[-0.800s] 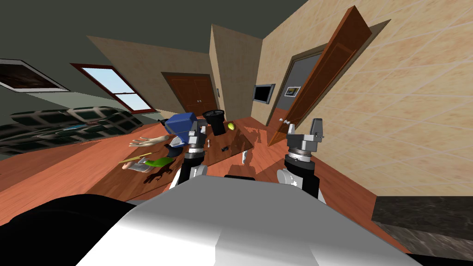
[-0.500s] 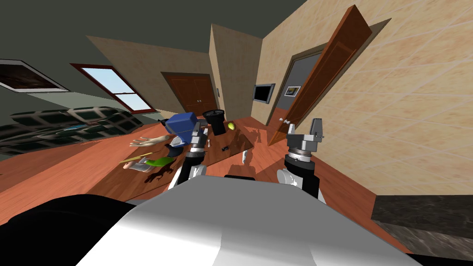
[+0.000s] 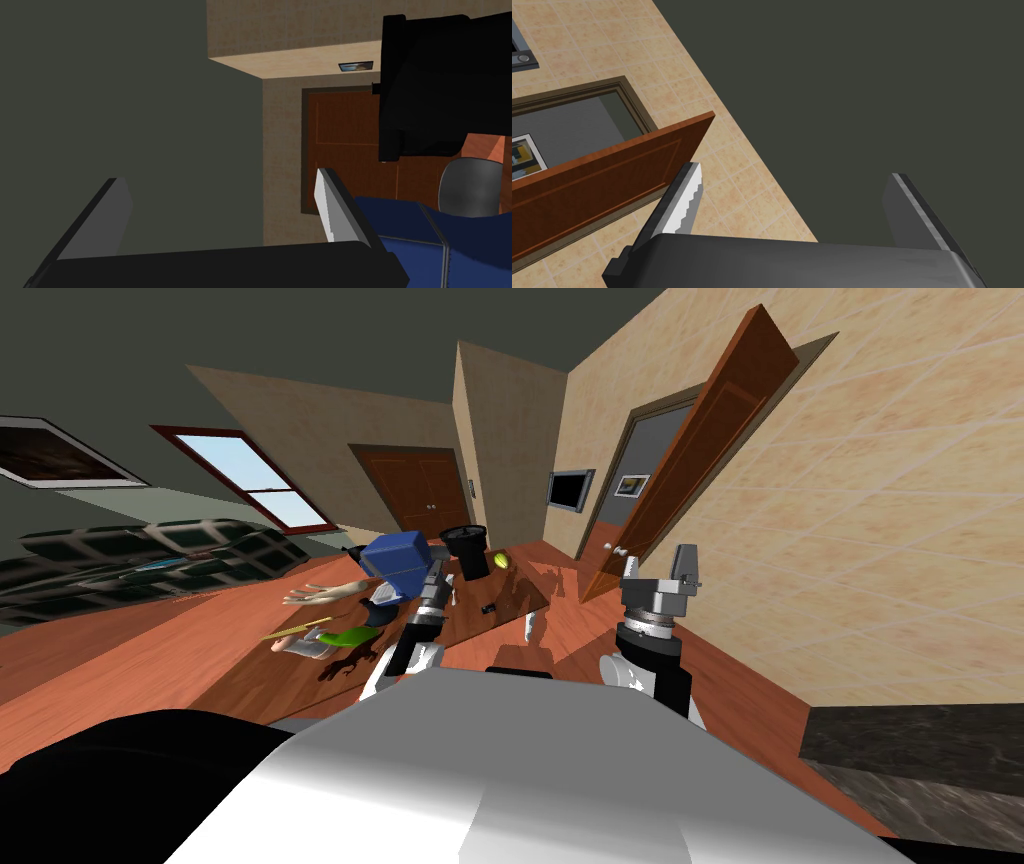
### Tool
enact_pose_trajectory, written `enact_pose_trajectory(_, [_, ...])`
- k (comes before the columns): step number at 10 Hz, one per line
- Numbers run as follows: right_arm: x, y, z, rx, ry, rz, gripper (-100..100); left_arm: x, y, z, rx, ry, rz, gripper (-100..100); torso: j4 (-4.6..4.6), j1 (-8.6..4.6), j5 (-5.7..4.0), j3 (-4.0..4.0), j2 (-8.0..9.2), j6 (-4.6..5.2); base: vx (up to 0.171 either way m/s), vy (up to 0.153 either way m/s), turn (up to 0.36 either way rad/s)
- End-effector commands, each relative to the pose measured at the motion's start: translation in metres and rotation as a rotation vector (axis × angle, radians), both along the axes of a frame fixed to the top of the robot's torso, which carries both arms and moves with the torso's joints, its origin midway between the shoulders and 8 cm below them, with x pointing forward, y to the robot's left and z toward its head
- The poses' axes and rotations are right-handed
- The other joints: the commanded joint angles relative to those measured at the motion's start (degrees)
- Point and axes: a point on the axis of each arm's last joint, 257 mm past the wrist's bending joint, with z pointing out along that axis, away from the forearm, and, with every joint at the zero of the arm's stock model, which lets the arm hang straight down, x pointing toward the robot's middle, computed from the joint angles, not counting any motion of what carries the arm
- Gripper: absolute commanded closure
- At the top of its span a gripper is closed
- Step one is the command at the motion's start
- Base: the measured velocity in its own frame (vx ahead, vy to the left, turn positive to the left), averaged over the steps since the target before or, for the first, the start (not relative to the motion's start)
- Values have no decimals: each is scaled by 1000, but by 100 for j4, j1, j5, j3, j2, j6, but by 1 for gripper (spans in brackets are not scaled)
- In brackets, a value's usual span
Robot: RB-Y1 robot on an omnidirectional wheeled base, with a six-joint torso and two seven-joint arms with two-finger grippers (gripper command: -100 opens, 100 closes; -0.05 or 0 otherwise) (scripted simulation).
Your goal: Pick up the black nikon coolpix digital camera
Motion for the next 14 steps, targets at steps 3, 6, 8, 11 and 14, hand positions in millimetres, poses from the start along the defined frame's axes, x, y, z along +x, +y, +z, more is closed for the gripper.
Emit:
enact_pose_trajectory(3, [0,0,0,0,0,0,0,13,10,-25,-9,89,9,-100,0,-2,-1,0,0,0,-16,7,-9])
enact_pose_trajectory(6, [0,0,0,0,0,0,0,26,26,-58,-23,196,22,-100,0,-3,-1,1,1,-1,-19,7,-17])
enact_pose_trajectory(8, [0,0,0,0,0,0,0,32,35,-75,-33,251,31,-100,0,-2,-1,0,0,0,-14,8,-19])
enact_pose_trajectory(11, [0,0,0,0,0,0,0,38,46,-99,-47,333,46,-100,0,-2,-1,0,-1,0,-14,5,-22])
enact_pose_trajectory(14, [0,0,0,0,0,0,0,45,67,-132,-76,439,69,-100,0,-5,-1,0,-1,-1,-12,2,-36])
